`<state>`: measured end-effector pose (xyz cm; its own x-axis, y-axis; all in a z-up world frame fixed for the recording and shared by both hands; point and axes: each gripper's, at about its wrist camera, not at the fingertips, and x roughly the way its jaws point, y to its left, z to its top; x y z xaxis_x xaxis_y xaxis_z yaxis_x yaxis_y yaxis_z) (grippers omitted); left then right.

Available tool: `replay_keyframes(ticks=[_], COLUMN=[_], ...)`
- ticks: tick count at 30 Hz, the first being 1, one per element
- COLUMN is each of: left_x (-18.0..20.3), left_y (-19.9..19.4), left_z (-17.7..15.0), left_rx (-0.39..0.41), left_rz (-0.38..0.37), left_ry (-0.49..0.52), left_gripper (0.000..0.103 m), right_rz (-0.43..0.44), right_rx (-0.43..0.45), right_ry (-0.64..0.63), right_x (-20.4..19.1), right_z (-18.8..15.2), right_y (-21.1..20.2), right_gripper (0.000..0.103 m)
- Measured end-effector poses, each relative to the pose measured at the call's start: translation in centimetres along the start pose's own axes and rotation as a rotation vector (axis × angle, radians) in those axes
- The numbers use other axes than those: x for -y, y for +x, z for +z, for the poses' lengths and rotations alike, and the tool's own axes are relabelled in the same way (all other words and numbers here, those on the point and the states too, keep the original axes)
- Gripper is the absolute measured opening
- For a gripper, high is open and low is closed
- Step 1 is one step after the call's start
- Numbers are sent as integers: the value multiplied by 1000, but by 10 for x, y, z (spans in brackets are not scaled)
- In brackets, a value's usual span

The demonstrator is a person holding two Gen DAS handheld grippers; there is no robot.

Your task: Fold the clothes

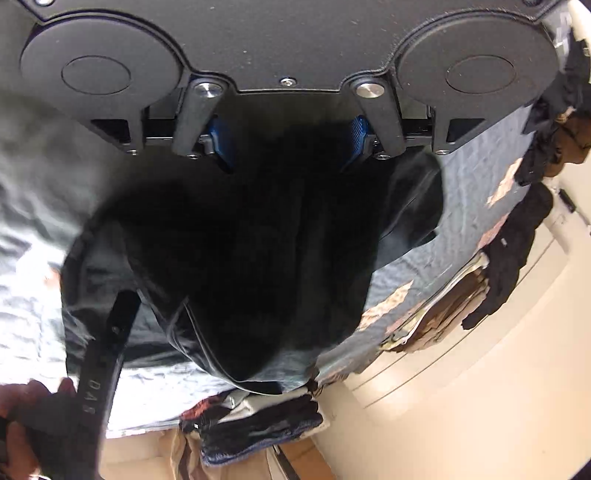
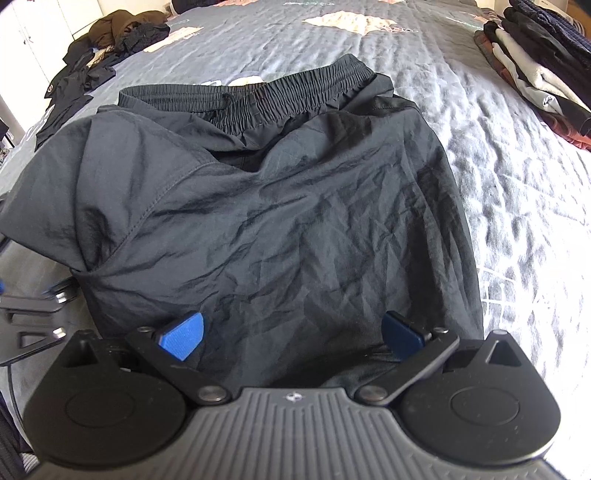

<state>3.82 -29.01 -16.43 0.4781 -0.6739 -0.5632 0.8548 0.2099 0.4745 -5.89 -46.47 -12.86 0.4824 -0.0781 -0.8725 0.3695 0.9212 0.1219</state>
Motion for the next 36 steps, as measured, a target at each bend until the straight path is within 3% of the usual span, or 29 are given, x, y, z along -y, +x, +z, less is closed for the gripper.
replay_keyframes(ticks=[2, 4, 6, 9, 14, 16, 20, 28, 29, 31, 34, 36], left_x=[0, -2, -9, -28, -80, -101, -128, -79, -76, -69, -69, -69], left_y=[14, 26, 33, 28, -9, -28, -53, -55, -58, -63, -75, -89], left_z=[2, 1, 3, 8, 27, 34, 44, 26, 22, 15, 6, 6], left_rx=[-10, -32, -62, -72, -16, 7, -46, -385, -397, -410, -423, -419], left_rz=[19, 26, -3, -53, -118, -151, -245, -136, -147, -178, -145, -139], left_ry=[9, 9, -38, -146, -343, -411, -458, -144, -141, -148, -159, -164], left_gripper=[40, 16, 4, 2, 1, 1, 1, 4, 4, 21, 48, 51], right_rz=[8, 12, 14, 5, -7, -1, 11, -12, -14, -9, -1, 5], right_rx=[3, -1, -6, -23, -36, -29, -23, -52, -56, -52, -41, -31], right_ry=[-5, -15, -23, -24, -16, -19, -21, -32, -33, -38, -44, -39], right_x=[-1, -3, -4, -4, -2, -3, -3, -6, -6, -8, -10, -10], right_z=[1, 1, 1, -1, -1, -1, -1, -3, -3, -4, -3, -1], right_y=[0, 1, 3, 7, 10, 8, 7, 15, 16, 14, 10, 6], right_gripper=[103, 103, 103, 103, 103, 103, 103, 103, 103, 103, 103, 103])
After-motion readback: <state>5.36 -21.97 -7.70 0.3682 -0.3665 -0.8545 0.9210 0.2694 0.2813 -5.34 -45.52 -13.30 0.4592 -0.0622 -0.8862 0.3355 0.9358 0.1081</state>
